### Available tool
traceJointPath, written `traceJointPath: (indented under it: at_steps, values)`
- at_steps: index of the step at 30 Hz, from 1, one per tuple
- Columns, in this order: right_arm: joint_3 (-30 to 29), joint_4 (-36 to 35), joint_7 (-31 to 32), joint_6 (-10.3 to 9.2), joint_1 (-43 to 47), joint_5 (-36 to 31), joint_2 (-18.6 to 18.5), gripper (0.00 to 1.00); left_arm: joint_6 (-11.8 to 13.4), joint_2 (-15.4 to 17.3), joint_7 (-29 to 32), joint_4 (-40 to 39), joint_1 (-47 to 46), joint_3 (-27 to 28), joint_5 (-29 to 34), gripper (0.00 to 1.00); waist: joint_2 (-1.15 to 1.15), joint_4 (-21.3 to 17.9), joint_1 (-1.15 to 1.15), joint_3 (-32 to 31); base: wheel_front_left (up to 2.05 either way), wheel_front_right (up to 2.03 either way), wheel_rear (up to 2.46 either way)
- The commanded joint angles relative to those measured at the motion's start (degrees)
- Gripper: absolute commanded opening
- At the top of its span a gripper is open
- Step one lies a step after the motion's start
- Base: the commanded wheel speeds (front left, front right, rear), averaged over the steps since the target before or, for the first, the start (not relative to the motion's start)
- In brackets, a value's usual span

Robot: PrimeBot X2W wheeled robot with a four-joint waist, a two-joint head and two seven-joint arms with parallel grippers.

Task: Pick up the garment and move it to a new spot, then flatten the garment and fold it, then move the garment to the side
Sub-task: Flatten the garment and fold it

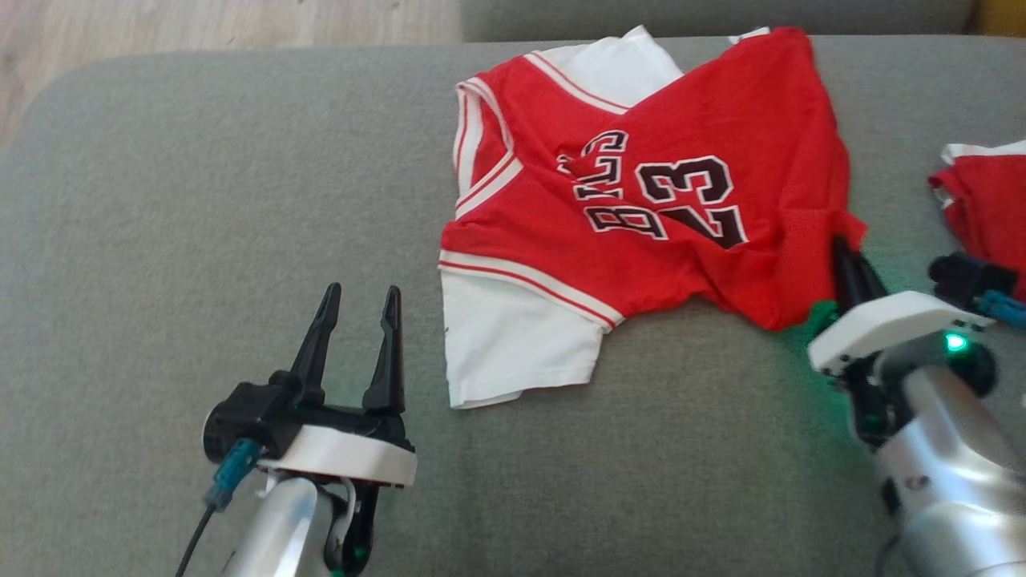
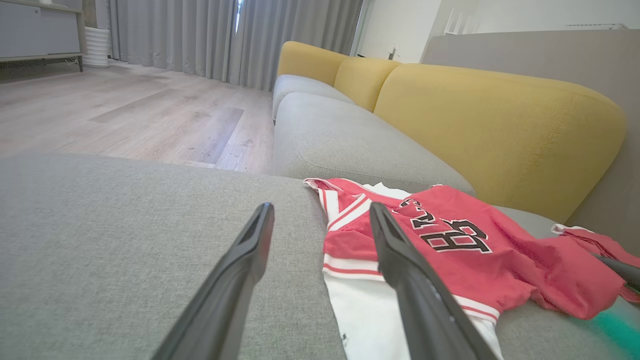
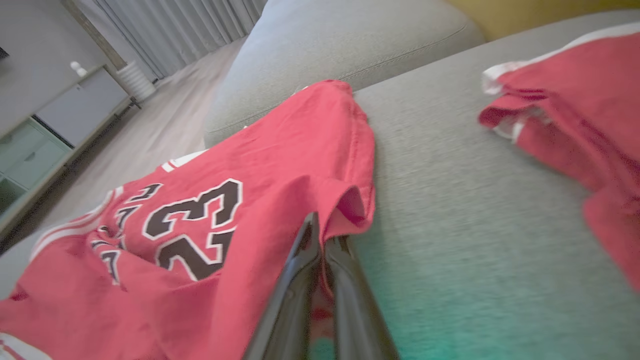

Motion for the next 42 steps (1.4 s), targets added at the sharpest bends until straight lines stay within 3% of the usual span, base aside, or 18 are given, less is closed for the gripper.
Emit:
traceJointPath:
  at_steps: [1,5,12,13,14,22,27,32,36,42]
  values:
    - [0.93,-0.73,-0.26,-0.05,-1.87,-1.85,-1.75,0.0,0.27,0.39,-0.37,-1.6,-1.77,2.17,0.18,1.0,0.0,-0.97,0.0,-0.86,0.0,0.0,0.0]
    - [0.02,0.72,1.19,-0.05,-2.33,-7.83,-6.13,0.0,0.41,0.39,-0.37,-1.85,-1.33,2.19,-0.28,1.0,0.0,-2.29,0.0,-1.85,0.0,0.0,0.0]
    - [-4.55,4.22,6.17,-0.05,-4.07,-24.96,-11.96,0.0,0.74,0.39,-0.37,-2.11,-1.14,1.5,-1.18,1.0,0.0,-2.76,0.0,-2.61,0.0,0.0,0.0]
    - [-5.81,4.59,7.19,-0.05,-4.23,-27.14,-11.96,0.11,0.76,0.39,-0.37,-2.07,-1.08,1.42,-1.27,1.0,0.0,-2.69,0.0,-2.67,0.0,0.0,0.0]
    - [-7.17,4.65,7.87,-0.05,-4.35,-29.2,-11.86,1.0,0.78,0.39,-0.37,-2.0,-1.02,1.36,-1.32,1.0,0.0,-2.61,0.0,-2.73,0.0,0.0,0.0]
    - [-17.98,-3.49,8.85,-0.05,-2.76,-44.74,-7.78,1.0,0.99,0.39,-0.37,-1.56,-0.48,2.01,-1.46,1.0,0.0,-2.68,0.0,-3.61,0.0,0.0,0.0]
    - [-23.13,-13.63,4.26,-0.05,-0.71,-50.55,-3.01,1.0,0.95,0.39,-0.37,-1.91,-0.21,2.54,-1.16,1.0,0.0,-3.33,0.0,-4.59,0.0,0.0,0.0]
    - [-23.59,-20.01,-0.1,-0.05,2.0,-48.42,2.17,1.0,0.8,0.39,-0.37,-2.47,0.05,3.1,-0.86,1.0,0.0,-4.04,0.0,-5.25,0.0,0.0,0.0]
    - [-20.06,-24.63,-2.62,-0.05,6.66,-39.94,5.8,1.0,0.72,0.39,-0.37,-2.99,0.35,3.5,-0.67,1.0,0.0,-4.76,0.0,-5.59,0.0,0.0,0.0]
    - [-11.41,-29.32,-4.65,-0.05,15.96,-27.38,6.8,1.0,0.57,0.39,-0.37,-3.16,0.81,3.2,-0.67,1.0,0.0,-5.72,0.0,-5.63,0.0,0.0,0.0]
